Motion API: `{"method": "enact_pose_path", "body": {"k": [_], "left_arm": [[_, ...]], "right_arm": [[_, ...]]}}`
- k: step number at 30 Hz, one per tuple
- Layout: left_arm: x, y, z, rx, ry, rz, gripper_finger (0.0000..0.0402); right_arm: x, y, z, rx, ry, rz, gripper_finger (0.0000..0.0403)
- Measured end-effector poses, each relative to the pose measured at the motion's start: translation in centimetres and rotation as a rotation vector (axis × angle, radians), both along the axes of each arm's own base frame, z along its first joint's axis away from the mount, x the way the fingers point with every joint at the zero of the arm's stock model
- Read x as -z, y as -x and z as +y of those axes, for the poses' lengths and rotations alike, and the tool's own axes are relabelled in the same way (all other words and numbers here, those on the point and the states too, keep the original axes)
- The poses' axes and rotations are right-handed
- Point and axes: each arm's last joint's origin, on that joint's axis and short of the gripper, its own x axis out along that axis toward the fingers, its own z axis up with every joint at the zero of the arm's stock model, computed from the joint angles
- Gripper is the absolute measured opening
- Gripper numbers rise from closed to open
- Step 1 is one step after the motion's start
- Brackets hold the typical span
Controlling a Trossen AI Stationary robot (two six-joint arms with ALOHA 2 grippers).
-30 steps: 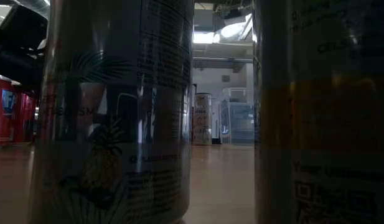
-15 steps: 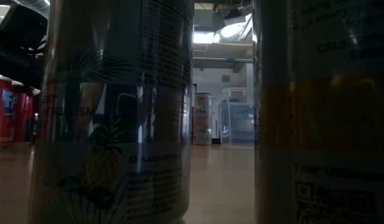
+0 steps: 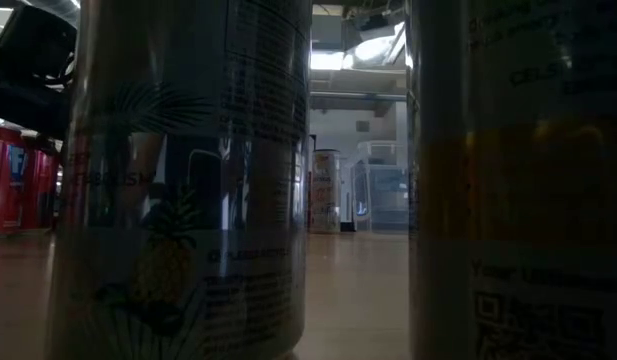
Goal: Sort soda cans
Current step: Put the middle right red soda can into the center transparent bin
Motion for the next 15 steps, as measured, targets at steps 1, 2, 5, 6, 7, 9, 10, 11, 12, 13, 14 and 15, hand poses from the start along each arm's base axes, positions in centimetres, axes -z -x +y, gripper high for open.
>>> {"method": "enact_pose_path", "body": {"k": [1,2,5,6,7,9,10,11,12,13,14,15], "left_arm": [[-0.2,-0.1,0.0,0.015,0.005,-0.005,0.0221],[-0.6,-0.3,0.0,0.035,0.009,-0.013,0.0221],[-2.2,-0.8,-0.2,0.105,0.003,-0.039,0.0221],[-2.7,-1.0,-0.2,0.13,0.005,-0.048,0.0221],[-3.3,-1.2,-0.3,0.167,0.005,-0.053,0.0221],[-4.4,-1.6,-0.4,0.255,0.003,-0.064,0.0221],[-5.0,-1.7,-0.5,0.296,0.002,-0.072,0.0221],[-5.6,-1.9,-0.6,0.333,-0.005,-0.077,0.0221],[-6.2,-2.0,-0.7,0.362,-0.012,-0.079,0.0221],[-6.8,-2.1,-0.7,0.381,-0.023,-0.075,0.0221],[-7.3,-2.1,-0.7,0.388,-0.029,-0.073,0.0221],[-7.8,-2.1,-0.7,0.391,-0.039,-0.068,0.0221]], "right_arm": [[0.0,0.0,0.0,0.0,-0.011,-0.005,0.034],[-0.1,0.0,0.0,-0.006,-0.032,-0.015,0.034],[-0.2,0.0,0.1,-0.033,-0.05,-0.044,0.034],[-0.3,-0.1,0.1,-0.043,-0.047,-0.06,0.034],[-0.6,0.0,0.2,-0.058,-0.043,-0.076,0.034],[-1.2,0.1,0.3,-0.104,-0.014,-0.084,0.034],[-1.6,0.2,0.4,-0.138,0.007,-0.084,0.034],[-2.0,0.2,0.6,-0.177,0.027,-0.087,0.034],[-2.4,0.3,0.7,-0.209,0.043,-0.088,0.034],[-2.9,0.5,0.8,-0.233,0.048,-0.088,0.034],[-3.4,0.7,0.8,-0.248,0.05,-0.083,0.034],[-4.0,0.9,0.9,-0.254,0.05,-0.076,0.034]]}}
